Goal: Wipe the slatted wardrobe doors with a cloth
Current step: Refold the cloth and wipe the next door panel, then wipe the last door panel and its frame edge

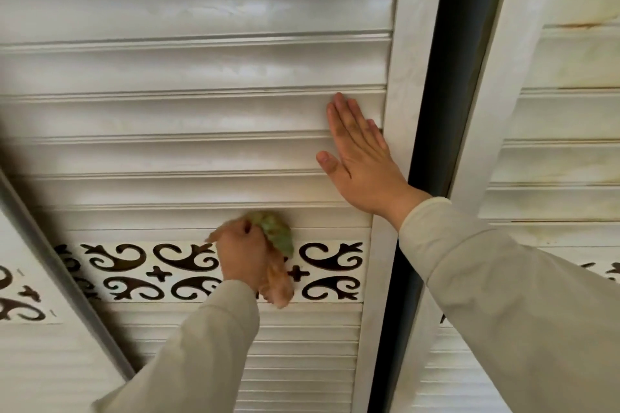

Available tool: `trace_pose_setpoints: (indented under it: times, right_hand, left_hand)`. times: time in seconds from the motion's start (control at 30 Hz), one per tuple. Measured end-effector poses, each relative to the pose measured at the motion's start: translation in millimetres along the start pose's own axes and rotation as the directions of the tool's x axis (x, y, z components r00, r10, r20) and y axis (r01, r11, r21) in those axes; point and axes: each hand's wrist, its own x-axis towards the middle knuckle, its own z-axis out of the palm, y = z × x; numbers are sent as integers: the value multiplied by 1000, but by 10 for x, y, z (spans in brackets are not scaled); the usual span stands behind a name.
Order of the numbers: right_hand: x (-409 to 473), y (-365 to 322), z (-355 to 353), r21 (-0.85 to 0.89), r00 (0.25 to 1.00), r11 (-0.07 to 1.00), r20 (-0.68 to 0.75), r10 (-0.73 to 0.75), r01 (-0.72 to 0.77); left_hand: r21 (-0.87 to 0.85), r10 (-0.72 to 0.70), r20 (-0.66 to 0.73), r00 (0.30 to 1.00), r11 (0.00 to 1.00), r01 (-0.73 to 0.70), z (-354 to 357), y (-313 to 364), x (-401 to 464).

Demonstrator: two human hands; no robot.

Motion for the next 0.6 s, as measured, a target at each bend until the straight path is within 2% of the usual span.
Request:
trace_pose_setpoints:
  times: [0.07,0.13,0.23,0.33,0.43,0.53,0.6]
  right_hand:
    - [-17,7,6,-15,1000,1000,-11,19,-20]
    - [-51,32,-15,-30,999,999,-15,42,-42]
    - [-108,82,-46,-43,996,995,-19,85,-86]
    - [-175,114,-82,-24,985,985,-26,170,-171]
    - [-262,155,-183,-34,963,962,-23,269,-270]
    - [-355,121,-325,8,937,938,-55,346,-346]
    - [-417,53,-485,205,926,916,-84,368,-346]
  left_hand:
    - [-212,-139,-30,990,969,130,-159,-73,68]
    - [-375,-199,73,977,903,211,-271,-49,91]
    - [-528,-209,244,947,790,311,-334,100,72]
    - [-654,-107,461,881,630,419,-321,226,51]
    - [-692,0,600,800,503,518,-302,451,-71]
    - [-643,78,721,688,446,623,-299,745,-228]
    - [-619,134,757,640,462,635,-264,923,-342]
